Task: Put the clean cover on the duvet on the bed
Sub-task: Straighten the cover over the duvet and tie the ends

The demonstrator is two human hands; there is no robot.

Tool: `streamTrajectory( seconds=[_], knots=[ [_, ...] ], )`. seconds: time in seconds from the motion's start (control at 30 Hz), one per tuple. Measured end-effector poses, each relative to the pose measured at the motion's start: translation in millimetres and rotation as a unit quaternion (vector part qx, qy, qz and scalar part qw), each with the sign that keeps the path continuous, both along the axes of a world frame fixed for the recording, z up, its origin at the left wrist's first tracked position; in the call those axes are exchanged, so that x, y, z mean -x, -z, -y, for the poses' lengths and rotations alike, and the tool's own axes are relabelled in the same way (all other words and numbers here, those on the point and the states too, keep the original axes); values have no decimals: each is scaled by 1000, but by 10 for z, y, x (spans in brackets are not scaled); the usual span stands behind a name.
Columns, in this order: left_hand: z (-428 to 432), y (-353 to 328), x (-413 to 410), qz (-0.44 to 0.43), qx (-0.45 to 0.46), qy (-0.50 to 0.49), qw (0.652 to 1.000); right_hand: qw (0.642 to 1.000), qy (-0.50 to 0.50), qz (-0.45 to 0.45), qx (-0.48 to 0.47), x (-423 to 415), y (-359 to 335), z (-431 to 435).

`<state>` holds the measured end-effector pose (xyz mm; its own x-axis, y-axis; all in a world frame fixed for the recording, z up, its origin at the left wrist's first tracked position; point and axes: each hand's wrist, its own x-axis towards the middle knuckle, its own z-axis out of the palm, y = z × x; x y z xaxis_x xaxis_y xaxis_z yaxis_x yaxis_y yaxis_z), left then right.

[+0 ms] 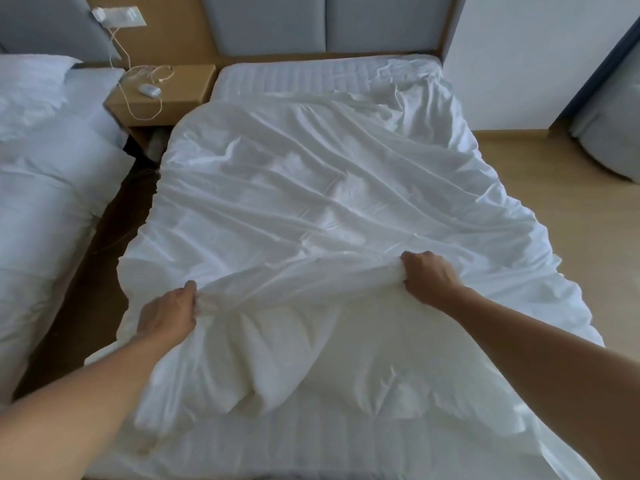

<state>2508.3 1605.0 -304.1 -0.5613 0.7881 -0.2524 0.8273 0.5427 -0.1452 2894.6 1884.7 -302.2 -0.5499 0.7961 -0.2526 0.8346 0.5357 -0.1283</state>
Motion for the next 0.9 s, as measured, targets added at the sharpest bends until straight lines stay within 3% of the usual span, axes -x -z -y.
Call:
streamTrajectory(
  seconds=[0.07,0.17,0.2,0.27,0.33,0.43,0.63,0.8,0.9],
  knots=[
    [-652,-469,501,-57,-44,60,996,996,-3,-60,-65,176,-205,-288],
    [-1695,-1624,1210,-166,-259,130,943,951,54,-205,-224,559,-844,-1005],
    [-1959,-1926,1330,-188,-318,145,918,931,83,-229,-273,696,-1067,-1257],
    [-2379,-2119,1365,-196,-337,134,911,916,128,-201,-324,938,-1326,-1675],
    [-2637,-1854,1262,-153,-289,104,939,930,152,-140,-304,1131,-1251,-1948],
    [-2714,-919,1080,-78,-174,91,977,952,169,-110,-229,1257,-586,-1996],
    [-2276,1074,957,-9,-52,105,993,982,110,-53,-145,1088,1273,-1383],
    [-2048,1714,868,-68,-89,113,987,991,59,-41,-109,956,2025,-960],
    [-2104,1694,913,-83,-191,154,966,982,50,-106,-146,993,2107,-798]
  ],
)
